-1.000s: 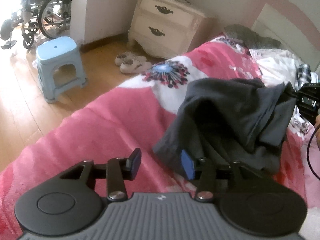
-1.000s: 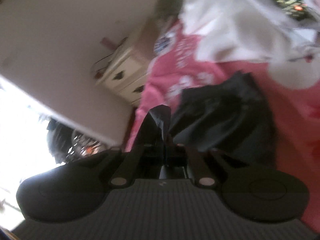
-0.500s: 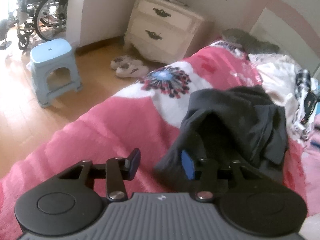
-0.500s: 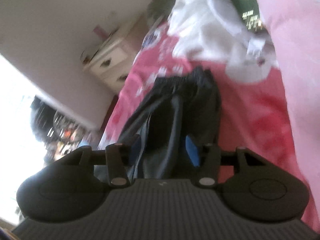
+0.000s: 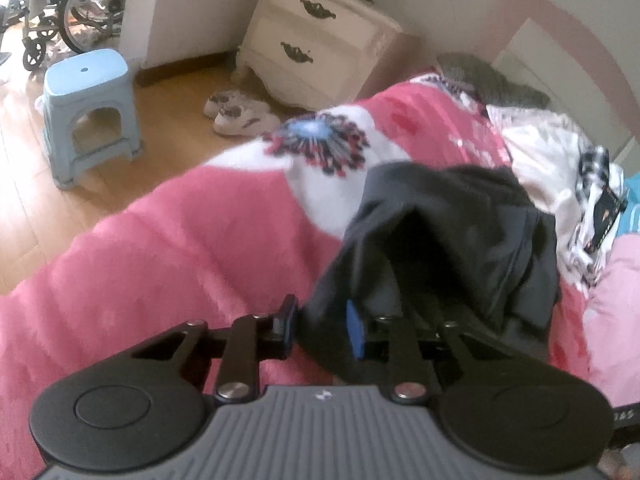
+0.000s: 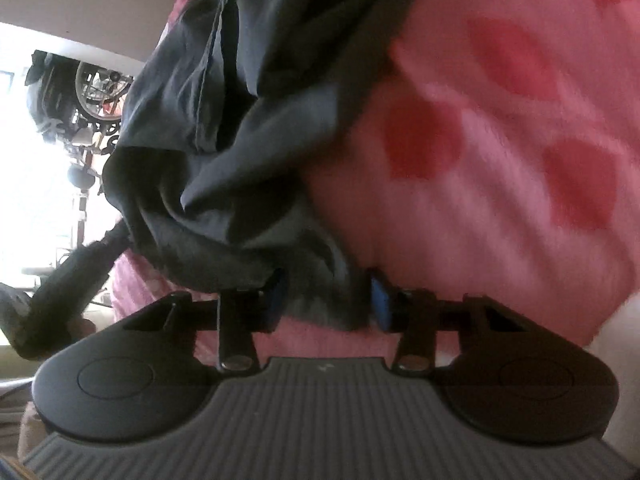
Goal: Fold clothes
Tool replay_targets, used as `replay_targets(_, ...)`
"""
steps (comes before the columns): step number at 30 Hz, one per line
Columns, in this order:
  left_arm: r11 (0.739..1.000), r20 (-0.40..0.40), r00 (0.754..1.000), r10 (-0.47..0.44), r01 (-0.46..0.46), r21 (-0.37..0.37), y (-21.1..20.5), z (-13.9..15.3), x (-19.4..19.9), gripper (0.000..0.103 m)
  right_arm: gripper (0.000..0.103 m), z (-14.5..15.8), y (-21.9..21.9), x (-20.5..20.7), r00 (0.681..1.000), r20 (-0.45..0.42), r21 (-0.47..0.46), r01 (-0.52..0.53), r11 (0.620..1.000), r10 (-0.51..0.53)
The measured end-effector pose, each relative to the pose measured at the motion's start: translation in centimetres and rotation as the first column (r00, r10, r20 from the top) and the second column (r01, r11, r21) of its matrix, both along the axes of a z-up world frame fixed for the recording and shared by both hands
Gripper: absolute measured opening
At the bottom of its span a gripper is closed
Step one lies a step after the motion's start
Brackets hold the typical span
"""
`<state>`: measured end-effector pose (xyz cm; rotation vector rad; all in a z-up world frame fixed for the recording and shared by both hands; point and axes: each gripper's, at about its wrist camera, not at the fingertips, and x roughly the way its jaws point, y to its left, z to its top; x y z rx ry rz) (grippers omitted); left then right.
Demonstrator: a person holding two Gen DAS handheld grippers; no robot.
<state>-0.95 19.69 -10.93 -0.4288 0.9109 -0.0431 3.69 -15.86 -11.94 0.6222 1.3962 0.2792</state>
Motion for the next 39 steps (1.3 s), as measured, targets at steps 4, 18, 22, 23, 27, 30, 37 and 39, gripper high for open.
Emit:
replay_targets(4, 1.0, 0.003, 1.0, 0.004, -0.004, 0.012, 0.0, -0.2, -1.1, 0.029, 0.035, -0.2, 0.0, -0.4, 1.0, -0.011, 0.014, -0.002, 1.0, 0.002)
replay_targets(18, 0.999, -0.049, 0.998, 0.032, -0.031, 0.024, 0.4, 1.2, -0.2, 0.003, 0.002, -0.7, -0.2, -1.1, 0.999, 0.0, 0.083, 0.036, 0.996, -0.036)
replay_targets(22, 0.996, -0.082, 0.994, 0.072, -0.076, -0.046, 2.5, 3.8, -0.6, 0.003, 0.001, 0.3, -0.5, -1.8, 0.999, -0.041, 0.215, 0.039, 0.976, -0.031)
replay_targets(23, 0.996, -0.089, 0.993, 0.076, -0.08, -0.042, 3.2, 4.6, -0.6, 0.003, 0.001, 0.5, -0.5, -2.0, 0.998, -0.063, 0.258, 0.037, 0.965, -0.021)
replay_targets(27, 0.999, -0.139, 0.989, 0.044, -0.044, 0.003, 4.9, 5.8, 0.5, 0.003, 0.001, 0.3, 0.4, -3.0, 0.989, -0.142, 0.393, 0.016, 0.92, 0.044)
replay_targets(30, 0.994, -0.189, 0.982, -0.013, 0.033, 0.104, 4.2, 5.4, 1.5, 0.003, 0.001, -0.9, 1.4, -3.0, 0.978, -0.195, 0.426, 0.01, 0.904, 0.081)
replay_targets(37, 0.958, -0.273, 0.958, -0.082, 0.151, 0.244, 2.5, 3.0, 2.5, 0.003, 0.001, -2.6, 3.1, -3.2, 0.951, -0.266, 0.41, -0.038, 0.911, 0.159)
replay_targets(39, 0.947, -0.28, 0.956, -0.09, 0.169, 0.273, 2.1, 2.5, 2.5, 0.003, 0.001, -3.3, 3.3, -3.1, 0.942, -0.297, 0.409, -0.024, 0.912, 0.158)
